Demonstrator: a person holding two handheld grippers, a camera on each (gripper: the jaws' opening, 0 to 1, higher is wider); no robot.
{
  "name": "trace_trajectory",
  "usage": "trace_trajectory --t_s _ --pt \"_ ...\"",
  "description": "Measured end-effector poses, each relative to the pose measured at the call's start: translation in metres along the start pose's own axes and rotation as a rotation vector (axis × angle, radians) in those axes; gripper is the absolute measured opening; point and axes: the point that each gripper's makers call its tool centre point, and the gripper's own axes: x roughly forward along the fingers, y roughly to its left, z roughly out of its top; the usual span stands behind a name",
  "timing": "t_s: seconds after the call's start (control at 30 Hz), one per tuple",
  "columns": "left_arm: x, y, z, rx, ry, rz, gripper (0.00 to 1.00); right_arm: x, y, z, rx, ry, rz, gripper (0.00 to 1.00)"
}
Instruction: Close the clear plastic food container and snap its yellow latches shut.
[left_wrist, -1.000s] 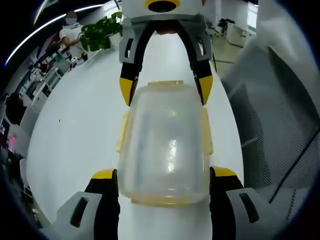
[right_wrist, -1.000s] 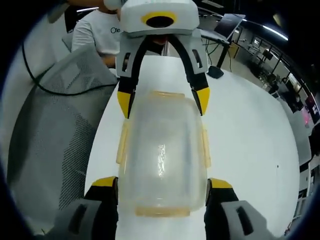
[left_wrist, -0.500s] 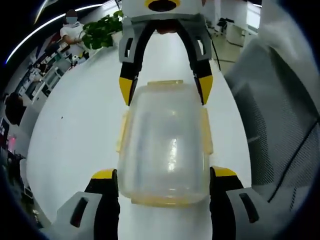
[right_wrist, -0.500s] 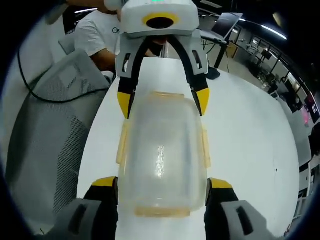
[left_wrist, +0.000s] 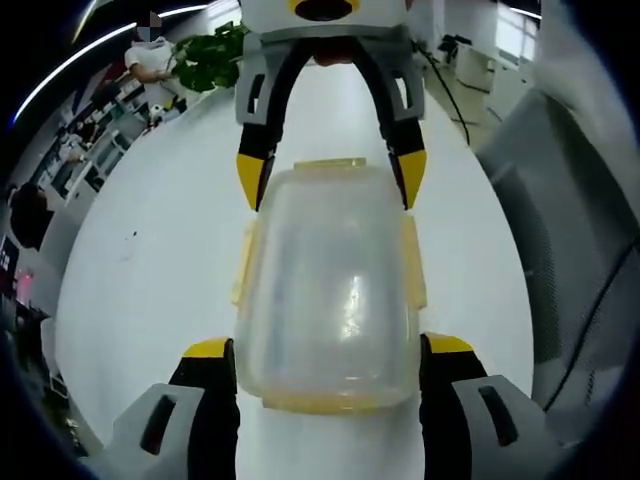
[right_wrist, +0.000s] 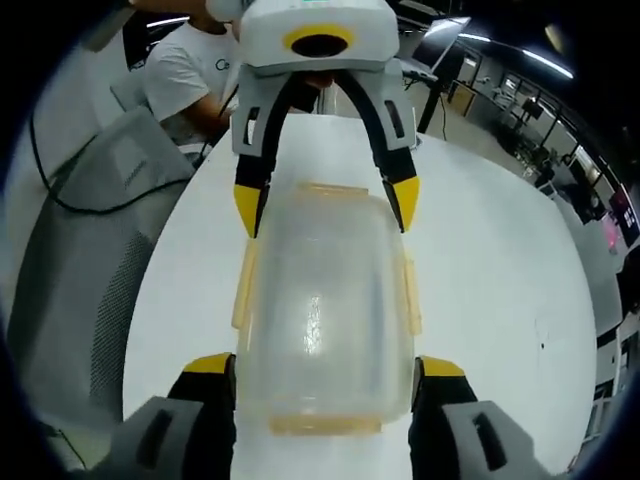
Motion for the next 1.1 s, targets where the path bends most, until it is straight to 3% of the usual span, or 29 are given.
trace_trajectory --t_s 0.57,1.1 --pt "0.007 0.054 0.001 -0.004 0.008 -0.002 0.72 0.003 -0.054 -0.004 0.004 0.012 -0.003 0.70" --pt "0.005 0.052 0.000 -0.004 0.015 0.011 0.73 0.001 -0.054 -0.002 0.029 0.003 -0.048 0.72"
